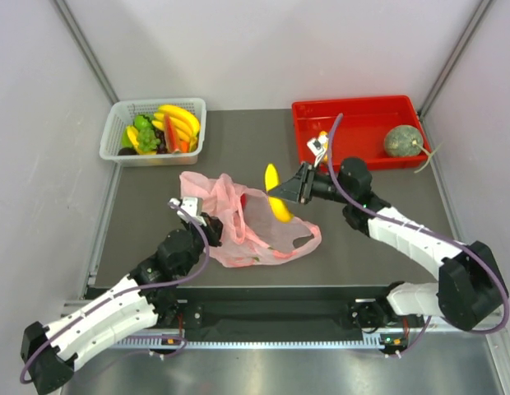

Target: Untie the knot of the plastic bag and take out the fruit

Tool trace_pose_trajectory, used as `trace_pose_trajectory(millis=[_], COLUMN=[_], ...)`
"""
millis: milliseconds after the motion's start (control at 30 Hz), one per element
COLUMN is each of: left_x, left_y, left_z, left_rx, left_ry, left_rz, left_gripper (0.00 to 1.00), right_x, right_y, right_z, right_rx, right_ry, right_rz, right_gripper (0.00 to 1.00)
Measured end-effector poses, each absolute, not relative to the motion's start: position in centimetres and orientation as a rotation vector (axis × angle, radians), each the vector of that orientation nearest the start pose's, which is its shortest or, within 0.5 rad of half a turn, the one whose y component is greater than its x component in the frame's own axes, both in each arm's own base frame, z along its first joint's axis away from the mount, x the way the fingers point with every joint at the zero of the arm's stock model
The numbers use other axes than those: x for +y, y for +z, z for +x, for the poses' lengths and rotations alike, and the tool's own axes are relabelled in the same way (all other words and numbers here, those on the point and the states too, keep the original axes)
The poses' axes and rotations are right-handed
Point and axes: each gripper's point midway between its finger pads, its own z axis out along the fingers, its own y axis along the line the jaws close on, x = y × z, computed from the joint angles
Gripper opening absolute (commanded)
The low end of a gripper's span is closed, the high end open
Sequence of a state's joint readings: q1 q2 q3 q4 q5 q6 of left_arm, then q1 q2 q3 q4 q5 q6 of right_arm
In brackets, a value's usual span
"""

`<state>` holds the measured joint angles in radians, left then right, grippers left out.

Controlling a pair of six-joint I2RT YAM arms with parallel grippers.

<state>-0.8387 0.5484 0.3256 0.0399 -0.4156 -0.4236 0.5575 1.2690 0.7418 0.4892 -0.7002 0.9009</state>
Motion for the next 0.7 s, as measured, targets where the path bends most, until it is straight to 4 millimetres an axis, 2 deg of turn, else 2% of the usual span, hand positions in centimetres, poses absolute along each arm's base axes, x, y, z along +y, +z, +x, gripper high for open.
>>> trace_pose_trajectory(millis=[67, 167, 267, 333, 367, 400, 500, 633, 700], left_x=[-17.1, -17.3, -17.6, -17.8, -17.9, -18.0, -18.2, -18.4, -18.5], left_y=[17.4, 17.3, 17.6, 18.2, 18.5, 18.8, 19.8, 20.5, 20.8], left_z=[22.7, 22.6, 22.5, 22.4, 22.3, 22.3, 22.0, 21.6, 21.5], left_rx=[1.773, 1.778, 1.773, 1.764, 1.757, 1.751, 1.726, 1.702, 1.695], left_ry=[-0.564, -0.571, -0.584, -0.596, -0.607, -0.611, -0.638, -0.659, -0.666], left_rz=[0.065, 0.076, 0.091, 0.101, 0.11, 0.115, 0.14, 0.172, 0.184], left_gripper=[0.0, 0.0, 0.0, 0.0, 0.0, 0.0, 0.0, 0.0, 0.0], right_x=[30.5, 28.2, 24.3, 21.0, 18.8, 17.5, 13.4, 9.3, 8.1], right_y=[26.6, 28.9, 30.2, 29.6, 28.2, 27.2, 21.6, 13.4, 11.7], right_z=[26.5, 32.6, 39.2, 43.8, 46.3, 47.9, 52.9, 56.1, 57.0], right_rx=[1.886, 1.869, 1.847, 1.859, 1.887, 1.903, 1.994, 2.142, 2.158], right_ry=[1.488, 1.203, 0.938, 0.762, 0.663, 0.603, 0.403, 0.202, 0.151], right_rz=[-0.285, -0.194, -0.056, 0.061, 0.127, 0.167, 0.283, 0.366, 0.379], right_gripper=[0.0, 0.0, 0.0, 0.0, 0.0, 0.0, 0.0, 0.03, 0.05])
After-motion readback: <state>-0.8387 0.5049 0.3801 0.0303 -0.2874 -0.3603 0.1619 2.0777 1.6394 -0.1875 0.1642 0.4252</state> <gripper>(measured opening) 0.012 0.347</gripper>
